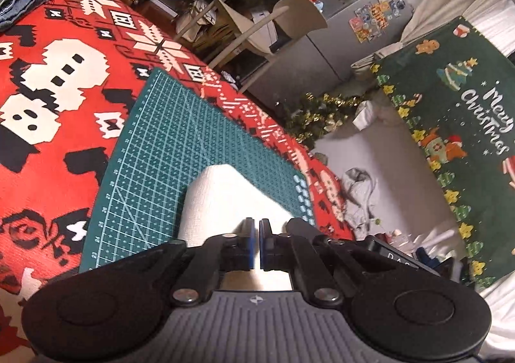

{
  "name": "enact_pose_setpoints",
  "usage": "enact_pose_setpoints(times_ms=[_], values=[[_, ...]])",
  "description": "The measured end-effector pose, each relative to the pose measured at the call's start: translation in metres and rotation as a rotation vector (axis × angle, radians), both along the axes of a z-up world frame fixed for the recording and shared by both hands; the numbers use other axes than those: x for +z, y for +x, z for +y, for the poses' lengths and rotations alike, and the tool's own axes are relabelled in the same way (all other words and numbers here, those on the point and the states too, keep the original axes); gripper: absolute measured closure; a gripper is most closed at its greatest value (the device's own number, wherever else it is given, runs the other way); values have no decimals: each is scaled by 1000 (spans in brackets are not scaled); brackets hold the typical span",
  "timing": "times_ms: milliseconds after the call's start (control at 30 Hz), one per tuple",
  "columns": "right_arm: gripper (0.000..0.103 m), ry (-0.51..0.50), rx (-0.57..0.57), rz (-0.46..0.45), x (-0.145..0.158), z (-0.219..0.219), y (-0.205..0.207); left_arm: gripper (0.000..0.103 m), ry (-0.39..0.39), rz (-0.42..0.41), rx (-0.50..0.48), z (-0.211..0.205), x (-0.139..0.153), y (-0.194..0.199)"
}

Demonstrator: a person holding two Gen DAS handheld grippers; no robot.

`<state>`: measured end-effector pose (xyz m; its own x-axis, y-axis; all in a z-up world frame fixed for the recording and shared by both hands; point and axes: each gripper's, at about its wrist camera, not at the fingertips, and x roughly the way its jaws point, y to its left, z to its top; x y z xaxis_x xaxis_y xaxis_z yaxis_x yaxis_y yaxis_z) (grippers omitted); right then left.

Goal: Fold clothes

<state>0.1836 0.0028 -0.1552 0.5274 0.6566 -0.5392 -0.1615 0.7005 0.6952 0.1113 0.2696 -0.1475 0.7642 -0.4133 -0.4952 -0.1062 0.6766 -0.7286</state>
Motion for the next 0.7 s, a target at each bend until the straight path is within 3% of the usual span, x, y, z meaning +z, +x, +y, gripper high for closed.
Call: enact_pose_setpoints(times_ms=[100, 267, 400, 467, 567, 700], values=[[91, -82, 9, -48, 3, 10, -2, 100, 1, 1, -2, 0, -4, 1], [92, -220, 24, -127, 7, 27, -6, 100, 98, -5, -3, -12, -3, 0], [92, -329, 36, -190, 11, 41, -8, 101, 76, 16, 30, -6, 8, -5], [91, -318, 22, -199, 17, 39, -14, 96, 86, -13, 43, -3, 14, -8], [91, -327, 36, -192, 16, 36, -19, 96, 93, -33, 53, 3, 14, -8], [89, -302, 42, -169, 10, 32, -15, 100, 126, 19, 58, 3, 1, -6]])
